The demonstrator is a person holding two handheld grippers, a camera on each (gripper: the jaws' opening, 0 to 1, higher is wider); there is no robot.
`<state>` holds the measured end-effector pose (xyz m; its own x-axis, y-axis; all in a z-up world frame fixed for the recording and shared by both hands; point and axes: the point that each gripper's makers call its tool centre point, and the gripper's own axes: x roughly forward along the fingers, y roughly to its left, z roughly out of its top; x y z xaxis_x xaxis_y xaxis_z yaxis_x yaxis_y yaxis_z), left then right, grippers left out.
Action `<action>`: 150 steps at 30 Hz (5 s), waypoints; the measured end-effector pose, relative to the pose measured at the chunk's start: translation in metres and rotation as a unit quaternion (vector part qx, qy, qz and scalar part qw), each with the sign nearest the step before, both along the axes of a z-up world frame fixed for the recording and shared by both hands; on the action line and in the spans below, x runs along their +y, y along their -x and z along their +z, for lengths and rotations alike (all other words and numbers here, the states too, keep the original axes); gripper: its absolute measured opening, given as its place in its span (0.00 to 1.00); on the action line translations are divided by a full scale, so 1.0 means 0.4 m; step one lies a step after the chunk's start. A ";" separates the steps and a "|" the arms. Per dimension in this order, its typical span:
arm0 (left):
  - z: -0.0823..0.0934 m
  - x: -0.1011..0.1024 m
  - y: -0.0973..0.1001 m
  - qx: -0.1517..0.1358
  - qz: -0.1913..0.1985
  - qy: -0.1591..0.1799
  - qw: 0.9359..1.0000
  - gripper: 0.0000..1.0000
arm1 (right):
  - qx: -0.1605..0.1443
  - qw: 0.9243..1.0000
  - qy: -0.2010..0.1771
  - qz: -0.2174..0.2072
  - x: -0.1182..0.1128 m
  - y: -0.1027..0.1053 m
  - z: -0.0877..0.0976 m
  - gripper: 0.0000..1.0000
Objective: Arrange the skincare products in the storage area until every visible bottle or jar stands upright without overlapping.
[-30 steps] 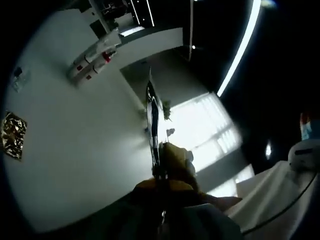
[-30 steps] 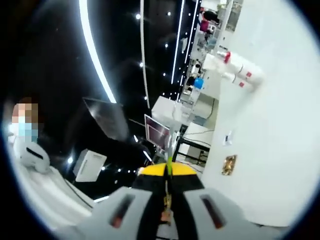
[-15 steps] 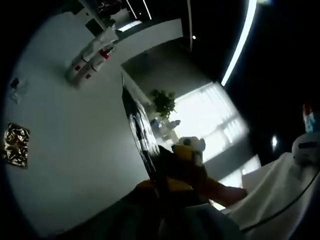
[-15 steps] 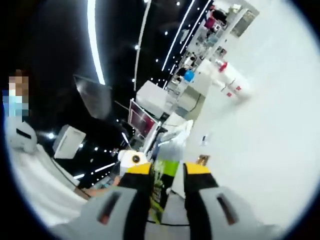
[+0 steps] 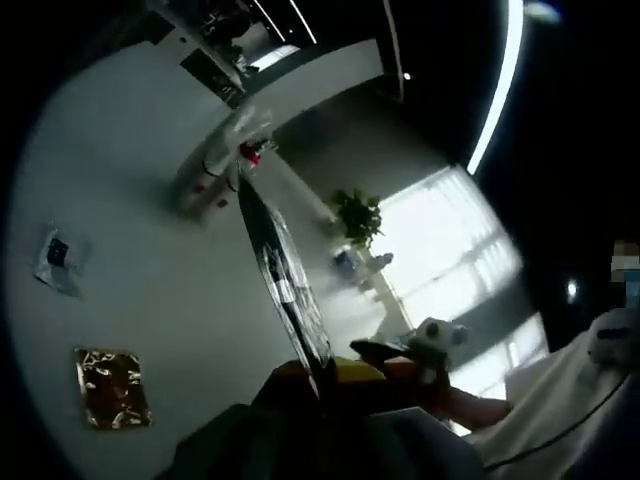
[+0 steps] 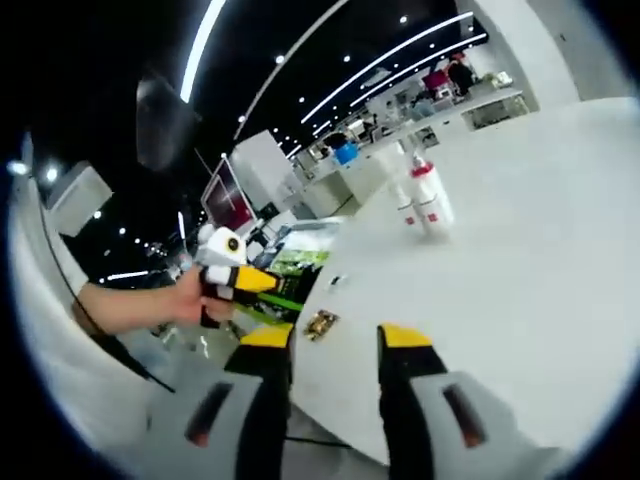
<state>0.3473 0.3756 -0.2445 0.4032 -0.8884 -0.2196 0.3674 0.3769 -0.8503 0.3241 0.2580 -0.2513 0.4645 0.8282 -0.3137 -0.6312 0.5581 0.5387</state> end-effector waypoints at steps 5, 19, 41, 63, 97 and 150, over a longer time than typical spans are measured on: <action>-0.026 0.048 -0.073 0.011 0.007 -0.028 1.000 0.01 | 0.000 1.000 0.001 -0.016 -0.021 -0.015 -0.003 0.33; -0.101 0.134 -0.293 0.046 0.022 -0.090 0.995 0.01 | 0.015 1.000 0.019 -0.009 -0.018 -0.015 -0.035 0.33; -0.210 0.154 -0.484 0.072 0.013 -0.129 0.989 0.01 | 0.035 0.998 0.053 -0.029 -0.074 -0.031 -0.073 0.33; -0.334 0.171 -0.547 0.135 -0.007 -0.178 0.975 0.03 | 0.050 0.996 0.062 -0.026 -0.088 -0.030 -0.096 0.33; -0.316 0.299 -0.526 0.123 0.048 -0.301 0.945 0.30 | 0.020 0.998 0.040 -0.033 -0.094 -0.045 -0.059 0.33; -0.263 0.267 -0.255 -0.024 0.094 -0.475 0.875 0.42 | -0.014 0.999 0.044 -0.023 -0.083 -0.046 -0.040 0.32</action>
